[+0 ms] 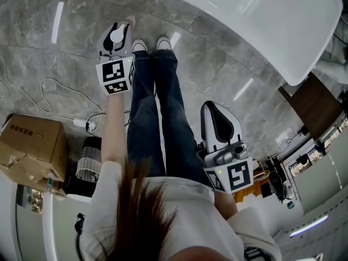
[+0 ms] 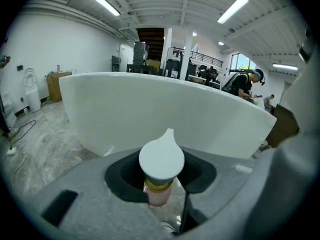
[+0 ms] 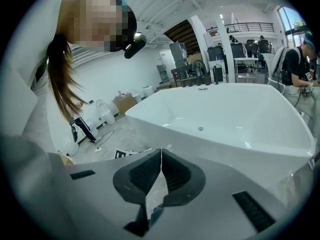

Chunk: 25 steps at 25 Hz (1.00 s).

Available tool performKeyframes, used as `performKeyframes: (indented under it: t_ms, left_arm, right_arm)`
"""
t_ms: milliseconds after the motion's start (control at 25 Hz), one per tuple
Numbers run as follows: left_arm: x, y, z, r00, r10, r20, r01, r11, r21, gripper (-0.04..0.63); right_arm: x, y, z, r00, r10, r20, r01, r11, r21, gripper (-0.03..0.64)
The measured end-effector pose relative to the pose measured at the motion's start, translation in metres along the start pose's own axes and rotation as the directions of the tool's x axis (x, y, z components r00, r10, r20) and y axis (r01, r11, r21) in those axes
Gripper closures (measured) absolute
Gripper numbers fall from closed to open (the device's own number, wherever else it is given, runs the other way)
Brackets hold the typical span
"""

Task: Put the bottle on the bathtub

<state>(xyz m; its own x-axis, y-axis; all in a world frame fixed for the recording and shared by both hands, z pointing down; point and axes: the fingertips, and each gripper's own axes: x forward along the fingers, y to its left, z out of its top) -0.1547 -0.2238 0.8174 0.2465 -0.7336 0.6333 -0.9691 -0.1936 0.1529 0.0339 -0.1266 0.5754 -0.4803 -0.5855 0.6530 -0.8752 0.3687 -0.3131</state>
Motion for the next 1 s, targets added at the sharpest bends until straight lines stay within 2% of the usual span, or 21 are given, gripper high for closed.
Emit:
performKeyframes:
  t_ms: [160,520,1000]
  left_arm:
    - [0.023,0.000,-0.022,1.000,-0.008,-0.021,0.008,1.000,-0.006,0.446]
    - [0.079,-0.009,-0.083,0.992,-0.045,-0.115,0.049,0.998,0.037,0.446]
    - [0.143,-0.022,-0.154,0.970,-0.075,-0.230,0.093,0.993,0.067,0.446]
  right_arm:
    - [0.007,-0.003,-0.014,1.000,-0.010,-0.020,0.010,1.000,0.004,0.601]
    - [0.018,-0.039,-0.030,0.996,-0.084,-0.037,0.086,0.996,0.031,0.601]
    - [0.034,-0.069,-0.061,0.986,-0.134,-0.098,0.142,0.987,0.082,0.601]
